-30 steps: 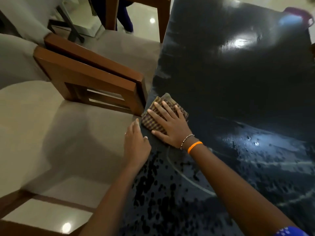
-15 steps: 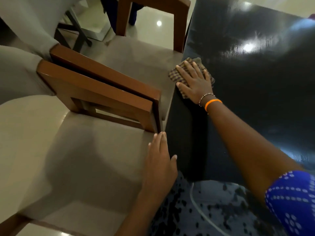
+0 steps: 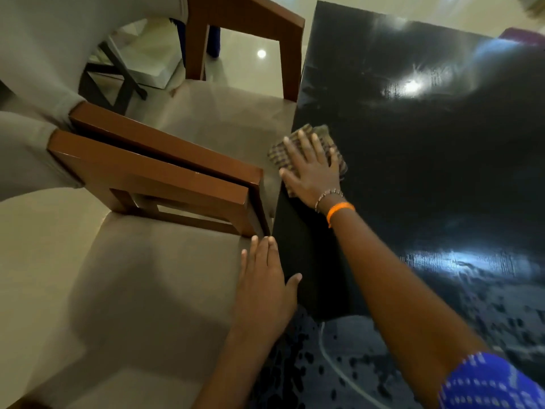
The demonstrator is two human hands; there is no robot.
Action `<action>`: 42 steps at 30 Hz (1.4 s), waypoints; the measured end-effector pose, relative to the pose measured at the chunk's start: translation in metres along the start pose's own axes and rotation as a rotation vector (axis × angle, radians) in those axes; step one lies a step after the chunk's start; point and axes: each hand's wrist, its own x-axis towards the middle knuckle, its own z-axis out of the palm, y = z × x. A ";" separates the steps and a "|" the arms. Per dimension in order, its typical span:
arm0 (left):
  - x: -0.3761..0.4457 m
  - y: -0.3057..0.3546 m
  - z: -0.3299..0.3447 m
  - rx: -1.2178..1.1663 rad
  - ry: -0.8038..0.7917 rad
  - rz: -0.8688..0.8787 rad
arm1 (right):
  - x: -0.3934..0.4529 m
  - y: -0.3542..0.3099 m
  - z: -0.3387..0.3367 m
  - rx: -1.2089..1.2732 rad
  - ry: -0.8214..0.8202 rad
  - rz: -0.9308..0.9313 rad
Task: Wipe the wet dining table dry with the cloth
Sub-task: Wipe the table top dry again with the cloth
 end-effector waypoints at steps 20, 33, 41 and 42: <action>-0.040 0.097 0.055 0.365 -0.144 0.346 | -0.272 0.210 -0.034 -0.008 0.057 0.550; -0.039 0.116 0.060 0.415 -0.145 0.218 | -0.230 0.106 0.001 -0.016 0.047 0.385; -0.064 0.180 0.094 0.366 -0.118 0.132 | -0.267 0.182 -0.015 -0.030 0.015 0.097; -0.068 0.194 0.104 0.366 -0.125 0.160 | -0.276 0.202 -0.020 -0.030 0.025 0.136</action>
